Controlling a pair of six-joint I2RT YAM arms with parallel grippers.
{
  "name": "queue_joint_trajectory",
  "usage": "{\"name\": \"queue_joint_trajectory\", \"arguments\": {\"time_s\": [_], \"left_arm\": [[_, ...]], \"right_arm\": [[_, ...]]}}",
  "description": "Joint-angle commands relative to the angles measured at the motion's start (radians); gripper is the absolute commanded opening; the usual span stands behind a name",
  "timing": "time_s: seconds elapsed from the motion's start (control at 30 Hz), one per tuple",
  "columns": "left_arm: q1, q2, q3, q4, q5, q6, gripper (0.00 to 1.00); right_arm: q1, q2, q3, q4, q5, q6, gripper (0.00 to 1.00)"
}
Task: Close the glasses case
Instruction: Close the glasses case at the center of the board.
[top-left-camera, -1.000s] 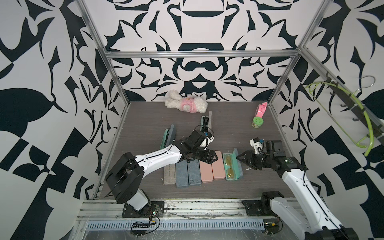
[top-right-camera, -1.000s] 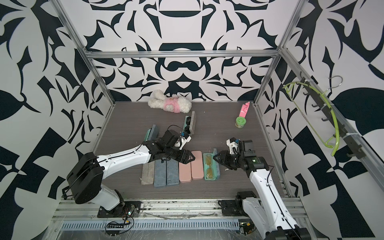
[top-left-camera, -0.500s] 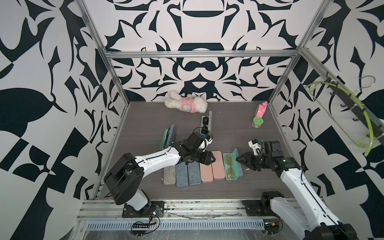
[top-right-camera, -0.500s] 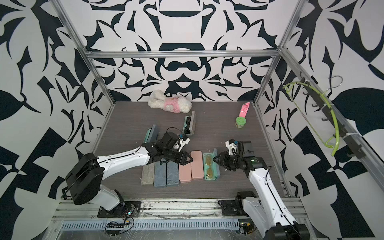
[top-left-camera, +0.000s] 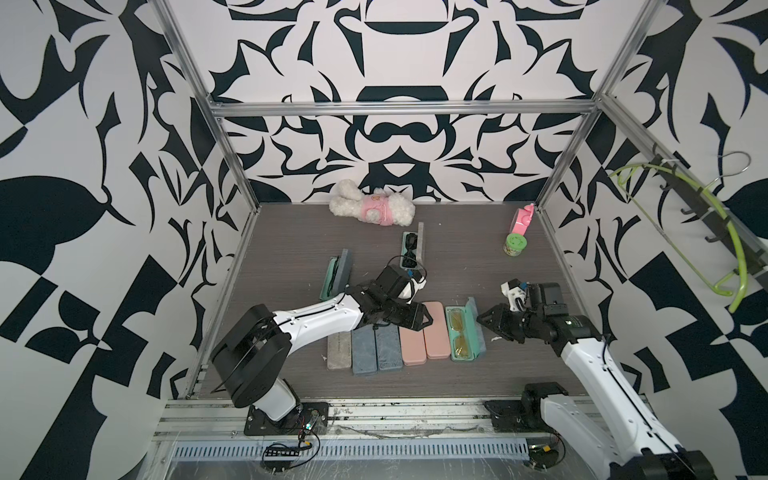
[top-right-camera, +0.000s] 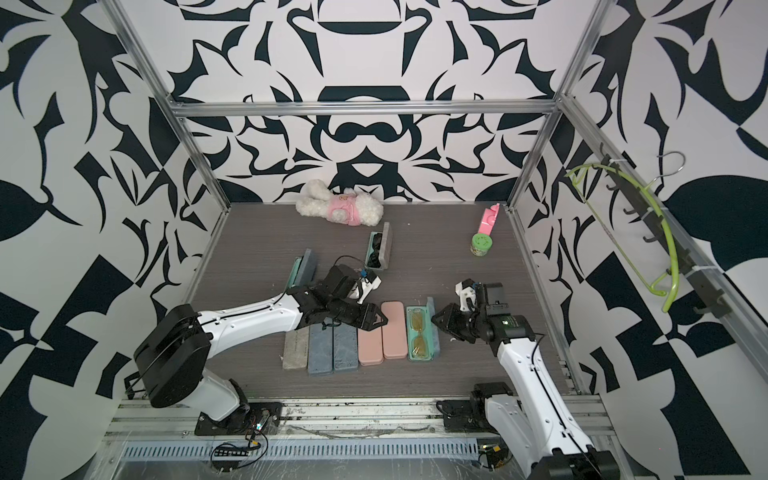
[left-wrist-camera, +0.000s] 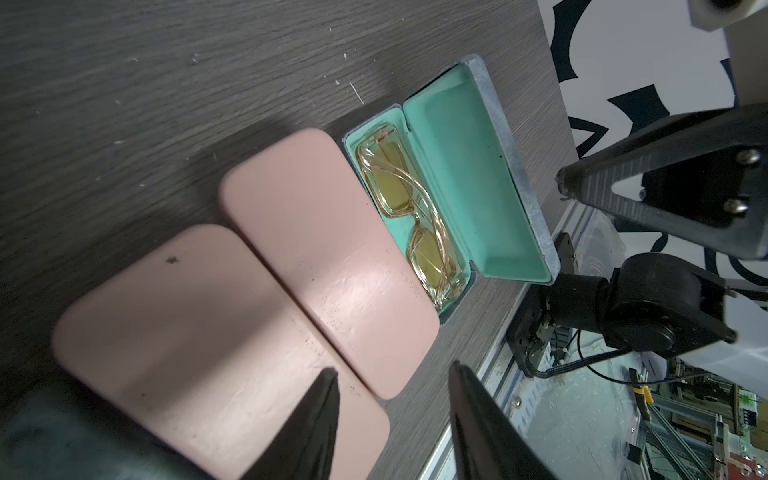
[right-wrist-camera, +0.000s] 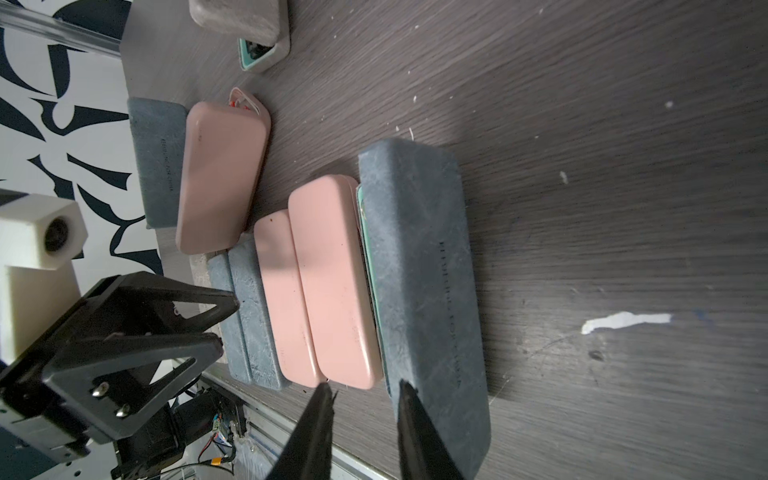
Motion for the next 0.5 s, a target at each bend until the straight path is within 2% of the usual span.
{"name": "queue_joint_trajectory", "arguments": {"time_s": [0.0,0.47], "left_arm": [[-0.006,0.035,-0.013,0.02,0.011,-0.011,0.47],[-0.014,0.047,-0.006,0.014,-0.007,-0.028,0.44]], "right_arm": [[-0.004,-0.004,-0.002,0.001,0.013,0.007,0.29],[-0.005,-0.038,-0.019,0.026,-0.002,0.007,0.29]]}}
